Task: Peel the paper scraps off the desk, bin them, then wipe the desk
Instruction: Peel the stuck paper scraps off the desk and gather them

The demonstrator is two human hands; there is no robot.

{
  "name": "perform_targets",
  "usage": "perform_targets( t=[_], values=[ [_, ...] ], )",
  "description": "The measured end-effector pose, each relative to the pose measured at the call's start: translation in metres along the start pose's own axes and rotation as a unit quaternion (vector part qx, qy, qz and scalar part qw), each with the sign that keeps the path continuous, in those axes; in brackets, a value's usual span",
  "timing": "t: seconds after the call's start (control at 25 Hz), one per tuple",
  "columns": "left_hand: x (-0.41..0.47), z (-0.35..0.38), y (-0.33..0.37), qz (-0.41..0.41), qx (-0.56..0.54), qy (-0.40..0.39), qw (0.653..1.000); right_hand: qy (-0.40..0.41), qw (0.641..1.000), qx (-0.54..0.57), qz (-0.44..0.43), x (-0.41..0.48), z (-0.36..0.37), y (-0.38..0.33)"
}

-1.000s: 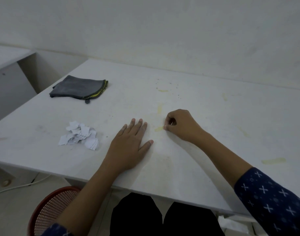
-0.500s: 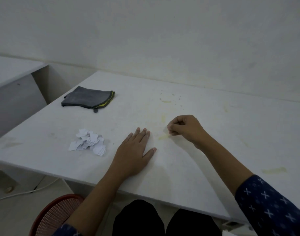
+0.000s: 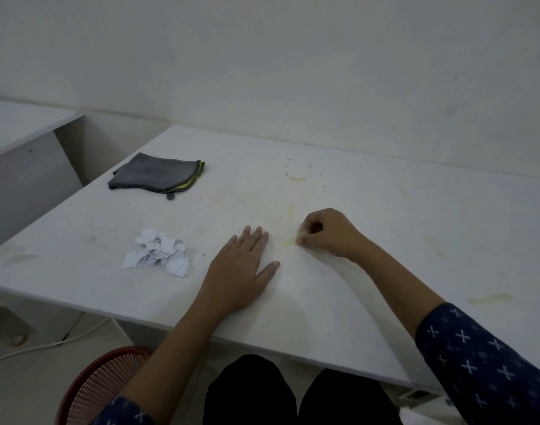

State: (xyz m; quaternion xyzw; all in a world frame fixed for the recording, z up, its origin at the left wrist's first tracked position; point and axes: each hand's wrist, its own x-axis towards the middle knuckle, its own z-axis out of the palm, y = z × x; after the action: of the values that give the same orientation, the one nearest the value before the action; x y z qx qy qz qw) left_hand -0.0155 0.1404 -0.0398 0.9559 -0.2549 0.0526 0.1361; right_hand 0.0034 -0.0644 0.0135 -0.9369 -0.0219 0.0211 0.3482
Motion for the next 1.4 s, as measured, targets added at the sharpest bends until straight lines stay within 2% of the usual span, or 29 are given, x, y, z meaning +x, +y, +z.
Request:
perform_targets(
  t=[0.2, 0.32, 0.48, 0.56, 0.64, 0.72, 0.8, 0.84, 1.0, 1.16, 1.28, 1.4],
  values=[
    [0.001, 0.0, 0.0, 0.001, -0.002, -0.005, 1.0, -0.008, 0.988, 0.147, 0.035, -0.001, -0.002, -0.001],
    [0.0, 0.0, -0.001, 0.005, -0.005, -0.004, 1.0, 0.004, 0.985, 0.169, 0.027, -0.002, 0.0, -0.004],
    [0.001, 0.001, -0.001, 0.001, -0.009, -0.011, 1.0, 0.005, 0.961, 0.275, 0.006, -0.007, -0.007, -0.018],
    [0.002, 0.0, -0.002, -0.014, -0.068, -0.002, 0.998, -0.003, 0.951, 0.309, -0.002, -0.01, -0.014, -0.025],
    [0.001, -0.008, -0.002, -0.053, -0.241, 0.052, 0.968, -0.025, 0.939, 0.344, 0.002, -0.014, -0.015, -0.03],
    [-0.001, -0.019, 0.0, -0.09, -0.419, 0.129, 0.894, -0.039, 0.932, 0.359, 0.011, -0.016, -0.01, -0.034],
    [-0.007, -0.034, 0.004, -0.116, -0.509, 0.161, 0.838, -0.048, 0.929, 0.368, 0.013, -0.016, -0.001, -0.039],
    [-0.01, -0.041, 0.006, -0.126, -0.524, 0.158, 0.827, -0.054, 0.926, 0.373, 0.01, -0.016, 0.003, -0.043],
    [-0.03, -0.061, -0.006, -0.16, -0.559, 0.133, 0.802, -0.081, 0.916, 0.394, -0.011, -0.014, 0.028, -0.068],
    [-0.056, -0.076, -0.03, -0.2, -0.595, 0.153, 0.763, -0.104, 0.905, 0.411, -0.028, -0.011, 0.06, -0.1],
    [-0.072, -0.083, -0.049, -0.243, -0.552, 0.186, 0.776, -0.116, 0.903, 0.412, -0.031, -0.008, 0.083, -0.122],
    [-0.084, -0.084, -0.065, -0.268, -0.497, 0.222, 0.795, -0.115, 0.922, 0.368, -0.046, -0.006, 0.101, -0.136]
  ],
)
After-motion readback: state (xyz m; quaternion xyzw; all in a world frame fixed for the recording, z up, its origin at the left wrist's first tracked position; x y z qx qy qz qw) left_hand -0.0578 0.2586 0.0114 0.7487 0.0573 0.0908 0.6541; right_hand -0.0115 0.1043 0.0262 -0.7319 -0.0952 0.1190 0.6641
